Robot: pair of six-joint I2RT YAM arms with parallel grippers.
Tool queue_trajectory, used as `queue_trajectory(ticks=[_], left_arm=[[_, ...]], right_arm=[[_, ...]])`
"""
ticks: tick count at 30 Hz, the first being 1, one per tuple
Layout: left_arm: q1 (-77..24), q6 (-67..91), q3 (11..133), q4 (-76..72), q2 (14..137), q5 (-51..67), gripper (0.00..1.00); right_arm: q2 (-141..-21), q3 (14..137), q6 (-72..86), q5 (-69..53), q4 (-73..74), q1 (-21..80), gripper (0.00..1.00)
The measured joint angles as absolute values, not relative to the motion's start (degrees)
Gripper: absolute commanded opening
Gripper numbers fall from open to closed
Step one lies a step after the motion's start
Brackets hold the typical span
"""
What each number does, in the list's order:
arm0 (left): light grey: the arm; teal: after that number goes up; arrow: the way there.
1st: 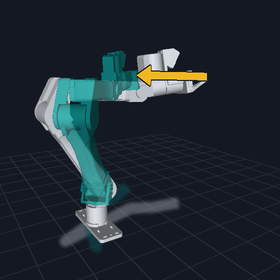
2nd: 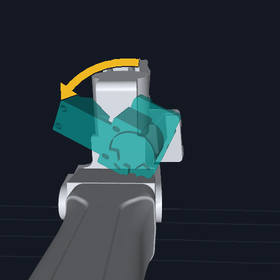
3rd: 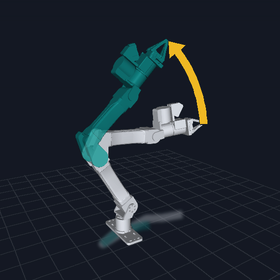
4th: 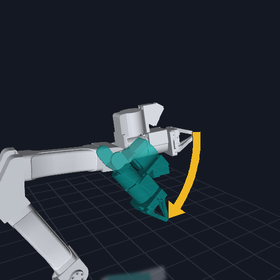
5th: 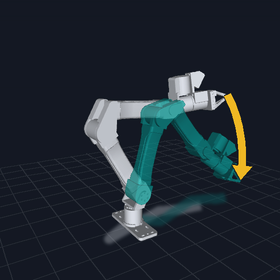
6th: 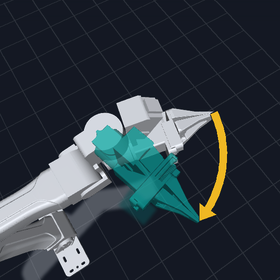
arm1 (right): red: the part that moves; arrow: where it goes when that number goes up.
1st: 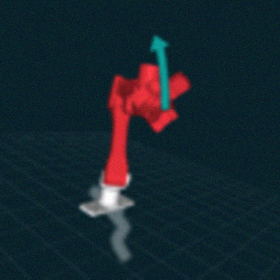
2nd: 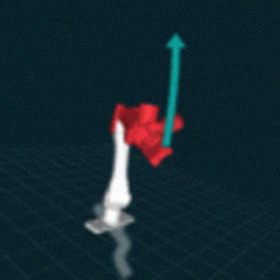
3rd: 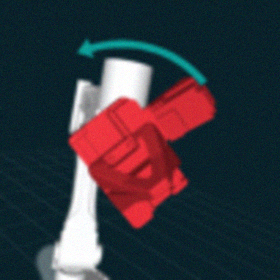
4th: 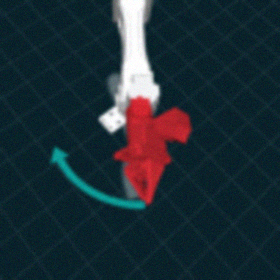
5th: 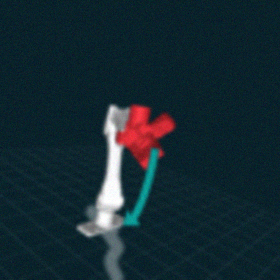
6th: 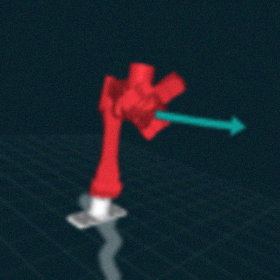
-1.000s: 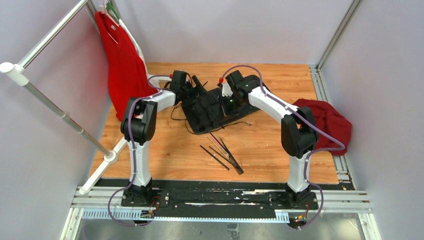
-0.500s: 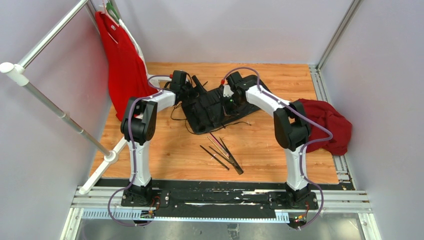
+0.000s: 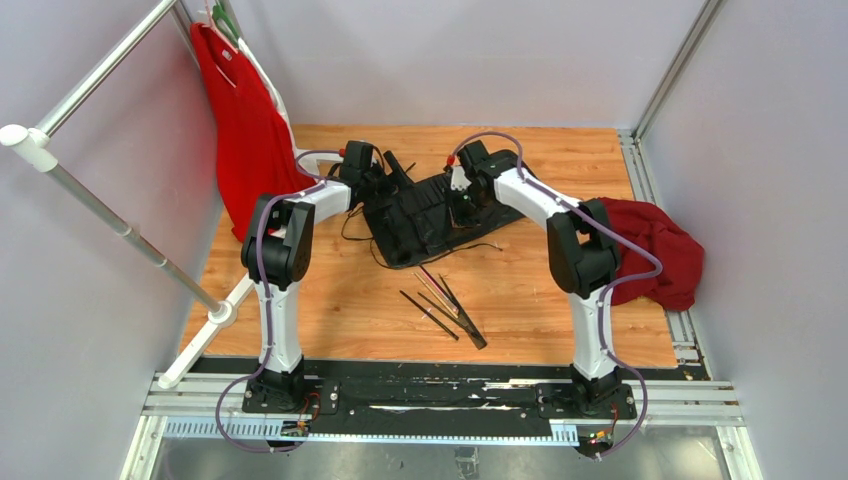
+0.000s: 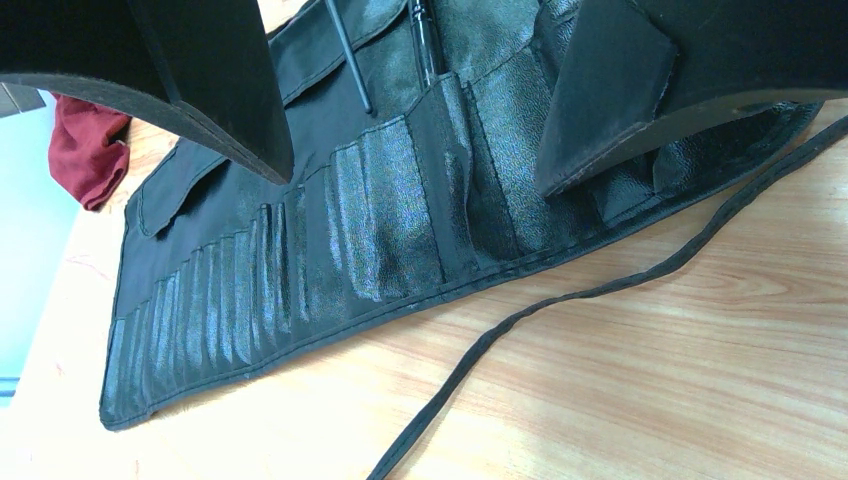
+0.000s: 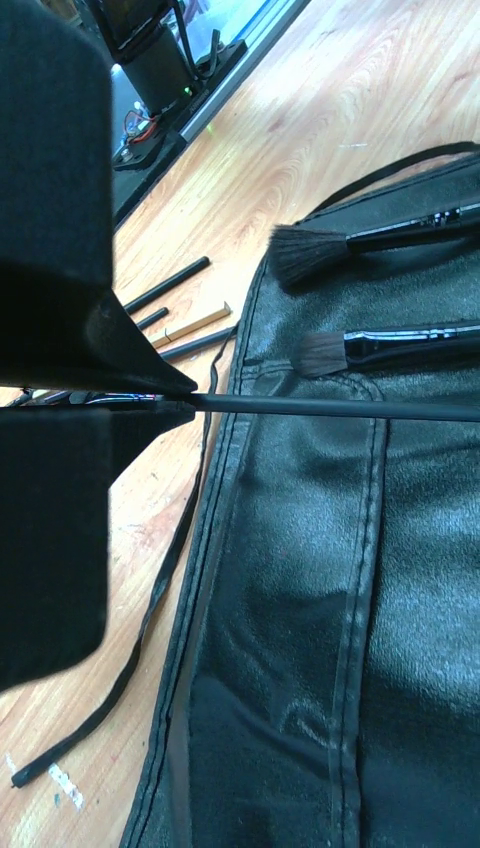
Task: Organize the makeup
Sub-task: Place the makeup brush in the cosmetics bag.
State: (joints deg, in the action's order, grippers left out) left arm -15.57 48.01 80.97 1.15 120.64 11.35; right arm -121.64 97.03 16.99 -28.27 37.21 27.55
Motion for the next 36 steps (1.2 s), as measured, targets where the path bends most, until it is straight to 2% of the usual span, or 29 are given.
queue_trajectory(ticks=[36], left_arm=[[-15.6,48.0,81.0,1.1,120.6,11.4,0.98]], right_arm=[[-123.5,97.8,17.0,-29.2,35.7,27.0,0.01]])
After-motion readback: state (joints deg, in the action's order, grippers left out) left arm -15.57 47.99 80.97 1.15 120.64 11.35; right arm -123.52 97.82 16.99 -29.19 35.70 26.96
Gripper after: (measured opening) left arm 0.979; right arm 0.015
